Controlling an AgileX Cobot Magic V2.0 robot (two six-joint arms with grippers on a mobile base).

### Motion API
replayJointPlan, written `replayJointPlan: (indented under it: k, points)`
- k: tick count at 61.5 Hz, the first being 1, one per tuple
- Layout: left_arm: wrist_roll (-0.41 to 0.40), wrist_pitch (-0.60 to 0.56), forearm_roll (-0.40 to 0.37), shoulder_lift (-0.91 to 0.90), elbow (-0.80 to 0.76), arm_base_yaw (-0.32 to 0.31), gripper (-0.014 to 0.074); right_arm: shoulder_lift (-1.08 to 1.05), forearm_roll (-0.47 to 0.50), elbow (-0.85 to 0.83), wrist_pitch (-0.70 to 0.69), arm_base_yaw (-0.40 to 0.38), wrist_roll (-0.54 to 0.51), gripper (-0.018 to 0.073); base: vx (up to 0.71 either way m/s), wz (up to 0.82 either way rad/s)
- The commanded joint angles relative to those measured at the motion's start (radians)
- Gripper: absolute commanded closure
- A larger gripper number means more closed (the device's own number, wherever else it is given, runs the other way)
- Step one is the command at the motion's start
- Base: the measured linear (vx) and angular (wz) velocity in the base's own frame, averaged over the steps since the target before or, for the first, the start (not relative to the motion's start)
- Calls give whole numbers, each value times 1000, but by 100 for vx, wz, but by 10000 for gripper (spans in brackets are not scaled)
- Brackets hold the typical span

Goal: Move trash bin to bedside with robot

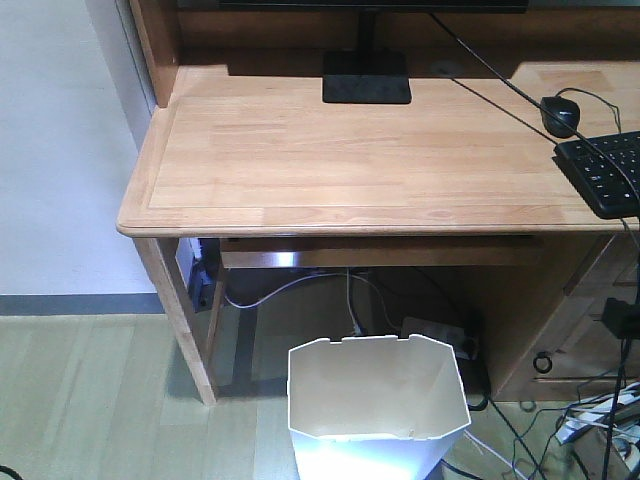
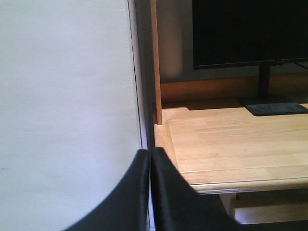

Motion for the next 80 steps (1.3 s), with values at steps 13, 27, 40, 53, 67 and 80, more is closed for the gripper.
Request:
replayJointPlan:
  k: [13,27,40,53,67,80]
  points:
    - [-14,-74,-9,-7,12,1,603,51,1,-36,-44,-4,-2,501,0,0]
    - [-14,-74,-9,-7,12,1,603,51,1,-36,-16,-4,-2,234,0,0]
    - [-14,-74,-9,-7,12,1,603,51,2,-36,-8,-4,-2,-11,0,0]
    - [-14,-74,-9,-7,12,1,603,135,4,-122,56,-4,-1,-27,0,0]
    - [-14,-74,-9,-7,12,1,603,356,-2,-270,206,-4,-2,-8,0,0]
    - [-14,-74,-9,-7,12,1,603,568,2,-349,247,-5,-24,-8,0,0]
